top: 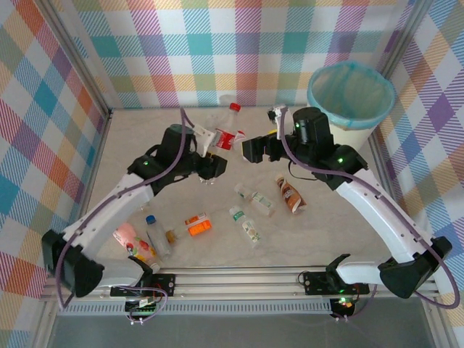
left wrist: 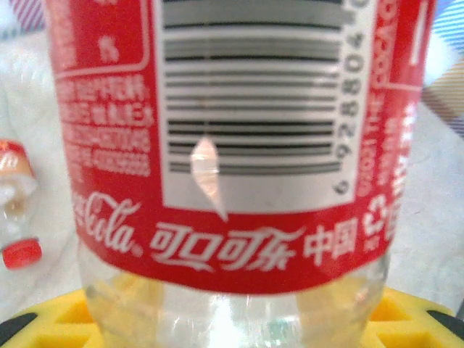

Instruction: Put the plastic bottles in the bin

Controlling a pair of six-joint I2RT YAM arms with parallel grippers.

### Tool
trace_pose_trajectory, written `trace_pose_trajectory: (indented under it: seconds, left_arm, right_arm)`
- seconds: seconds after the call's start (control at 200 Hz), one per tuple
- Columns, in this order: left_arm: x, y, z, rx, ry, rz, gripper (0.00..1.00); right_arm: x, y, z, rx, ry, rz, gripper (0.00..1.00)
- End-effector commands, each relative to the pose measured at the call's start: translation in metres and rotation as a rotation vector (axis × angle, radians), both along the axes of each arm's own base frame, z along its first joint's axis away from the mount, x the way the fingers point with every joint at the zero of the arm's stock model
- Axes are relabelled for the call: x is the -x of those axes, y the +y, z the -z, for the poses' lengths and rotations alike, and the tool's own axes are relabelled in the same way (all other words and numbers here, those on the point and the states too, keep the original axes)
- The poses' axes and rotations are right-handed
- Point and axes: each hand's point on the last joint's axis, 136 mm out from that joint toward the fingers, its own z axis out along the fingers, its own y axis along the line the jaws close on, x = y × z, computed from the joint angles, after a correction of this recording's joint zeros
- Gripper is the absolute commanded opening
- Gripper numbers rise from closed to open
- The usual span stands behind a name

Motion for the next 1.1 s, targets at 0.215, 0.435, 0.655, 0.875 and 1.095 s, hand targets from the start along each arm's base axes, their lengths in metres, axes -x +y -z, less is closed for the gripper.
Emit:
trace_pose_trajectory:
  seconds: [0.215,0.435,0.655,0.875,1.095]
  left_arm:
    - [0.074,-0.012,-0.062,0.119,-0.258,0.333,0.49]
    - [0.100,-0.015,-0.075,0.143,-0.261,0.452,0.46]
    - [0.110,-0.018,-0.073,0.144,-0.251,0.514,0.48]
    - [0.112,-0.017,-0.073,0.145,-0.257,0.520,0.48]
    - [0.108,-0.016,-0.078,0.152,-0.261,0.493,0.59]
  right_arm:
    - [0.052,0.035,-0.083,-0.258,-0.135,-0.343,0.89]
    - [0.062,0.042,-0.110,-0.331,-0.142,-0.420,0.79]
    - [0.065,0.046,-0.122,-0.361,-0.144,-0.455,0.64]
    - [0.067,0.048,-0.113,-0.345,-0.115,-0.473,0.38]
    - [0.066,0.043,-0.113,-0.320,-0.142,-0.447,0.10]
